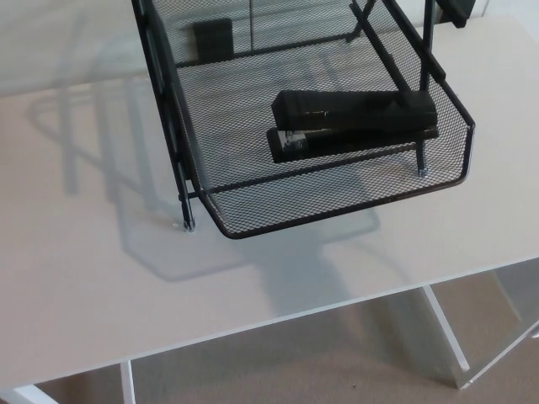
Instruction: The robot walks towards a desk on which a file tray is kept in the middle and a stapler is kept to its right. The robot lifts the stapler using its right hand and places it on the file tray.
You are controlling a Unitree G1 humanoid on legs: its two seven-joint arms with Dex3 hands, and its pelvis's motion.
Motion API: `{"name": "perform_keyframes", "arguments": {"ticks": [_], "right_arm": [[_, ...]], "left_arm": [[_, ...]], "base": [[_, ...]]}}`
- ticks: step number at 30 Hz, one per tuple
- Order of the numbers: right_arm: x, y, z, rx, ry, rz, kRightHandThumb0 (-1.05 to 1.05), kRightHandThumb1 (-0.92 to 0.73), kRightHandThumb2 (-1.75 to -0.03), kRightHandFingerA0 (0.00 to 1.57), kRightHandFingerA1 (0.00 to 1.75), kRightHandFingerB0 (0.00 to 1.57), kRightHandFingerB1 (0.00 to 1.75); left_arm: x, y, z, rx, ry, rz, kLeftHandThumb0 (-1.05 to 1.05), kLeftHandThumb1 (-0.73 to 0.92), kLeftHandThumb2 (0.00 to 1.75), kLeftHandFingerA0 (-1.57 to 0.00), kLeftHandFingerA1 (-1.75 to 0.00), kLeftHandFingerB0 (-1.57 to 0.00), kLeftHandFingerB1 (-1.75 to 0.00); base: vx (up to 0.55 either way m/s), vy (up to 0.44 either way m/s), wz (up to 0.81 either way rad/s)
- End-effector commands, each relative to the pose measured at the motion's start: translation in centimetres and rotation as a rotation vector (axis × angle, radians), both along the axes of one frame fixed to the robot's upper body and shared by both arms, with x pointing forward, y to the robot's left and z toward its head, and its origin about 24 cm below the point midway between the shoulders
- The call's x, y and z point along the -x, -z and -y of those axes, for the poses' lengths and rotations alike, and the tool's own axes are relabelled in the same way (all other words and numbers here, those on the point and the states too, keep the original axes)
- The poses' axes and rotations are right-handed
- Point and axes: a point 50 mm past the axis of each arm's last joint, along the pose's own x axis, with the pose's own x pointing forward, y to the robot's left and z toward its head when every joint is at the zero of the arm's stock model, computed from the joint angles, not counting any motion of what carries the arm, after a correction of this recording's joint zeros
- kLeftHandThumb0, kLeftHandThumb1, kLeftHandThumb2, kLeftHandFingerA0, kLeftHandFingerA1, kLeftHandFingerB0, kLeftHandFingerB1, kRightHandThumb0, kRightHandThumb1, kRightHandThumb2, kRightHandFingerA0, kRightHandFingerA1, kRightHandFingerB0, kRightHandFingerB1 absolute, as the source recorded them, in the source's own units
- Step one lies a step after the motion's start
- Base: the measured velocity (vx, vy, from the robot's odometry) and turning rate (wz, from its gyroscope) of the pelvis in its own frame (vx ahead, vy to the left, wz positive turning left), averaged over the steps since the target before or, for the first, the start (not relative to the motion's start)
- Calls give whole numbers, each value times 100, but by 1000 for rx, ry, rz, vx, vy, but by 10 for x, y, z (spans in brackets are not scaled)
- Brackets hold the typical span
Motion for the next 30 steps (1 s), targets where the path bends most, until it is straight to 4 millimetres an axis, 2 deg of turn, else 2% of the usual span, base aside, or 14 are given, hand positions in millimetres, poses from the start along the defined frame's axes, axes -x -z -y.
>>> {"name": "perform_keyframes", "arguments": {"ticks": [1, 2, 4, 5, 8, 9, 11, 12, 16, 19, 21, 22, 27, 30], "right_arm": [[145, 25, 192, -694, 497, 151, -79, -59, -90, 68, 86, 4, 21], [150, 40, 200, -751, 517, 148, -77, -56, -93, 21, 68, 3, 25], [158, 69, 217, -824, 588, 122, -72, -52, -96, 0, 29, 3, 27], [165, 91, 227, -861, 643, 100, -73, -71, -61, 11, 46, 1, 28], [178, 128, 234, -900, 751, 66, -74, -53, -93, 7, 55, 0, 20], [182, 146, 234, -930, 764, 64, -70, -71, -61, 14, 51, 0, 25], [189, 178, 235, -1056, 802, 52, -68, -69, -60, 9, 51, 1, 23], [190, 186, 234, -1049, 850, 42, -69, -52, -94, 0, 49, 0, 24], [191, 224, 233, -1187, 937, 0, -71, -53, -93, 1, 37, 3, 23], [185, 257, 228, -1486, 1009, 55, -53, -68, -59, 13, 93, 1, 31], [183, 264, 220, -1690, 1000, 83, -53, -60, -78, 7, 68, 4, 19], [181, 269, 218, -1718, 998, 62, -42, -67, -68, 0, 49, 0, 14], [179, 292, 215, -1825, 1081, 90, -37, -69, -60, 6, 55, 0, 25], [185, 317, 207, -1808, 1098, 29, -37, -66, -66, 0, 47, 0, 15]], "left_arm": [[3, -6, -6, -18, 18, 21, -52, 86, 65, -24, -44, -27, -38], [3, -6, -6, -18, 7, 20, -52, 86, 65, -24, -43, -26, -37], [3, -5, -7, -25, 5, 21, -53, 86, 65, -29, -44, -32, -39], [2, -5, -7, -35, 9, 18, -62, 72, 100, -29, -56, -26, -50], [0, -6, -7, -45, 17, 17, -59, 71, 102, -33, -59, -24, -50], [-1, -6, -7, -27, 0, 28, -52, 87, 65, -30, -46, -32, -39], [-1, -7, -6, -21, 9, 30, -53, 86, 65, -29, -44, -32, -39], [-1, -7, -6, -36, 37, 14, -54, 88, 66, -30, -43, -33, -39], [-1, -6, -6, -24, -6, 23, -54, 86, 65, -28, -42, -31, -38], [-1, -5, -5, -17, 13, 35, -54, 87, 65, -30, -43, -32, -38], [1, -5, -5, -17, 7, 35, -54, 86, 65, -29, -43, -30, -37], [1, -5, -5, -29, 22, 28, -59, 72, 103, -34, -59, -27, -52], [1, -5, -6, -30, 33, 27, -62, 73, 102, -28, -55, -31, -53], [2, -5, -6, -18, 18, 31, -54, 87, 66, -30, -44, -32, -38]], "base": [[0, 0, 0], [0, 0, 0], [0, 0, 0], [0, 0, 0], [0, 0, 0], [0, 0, 0], [0, 0, 0], [0, 0, 0], [0, 0, 0], [0, 0, 0], [0, 0, 0], [0, 0, 0], [0, 0, 0], [0, 0, 0]]}}
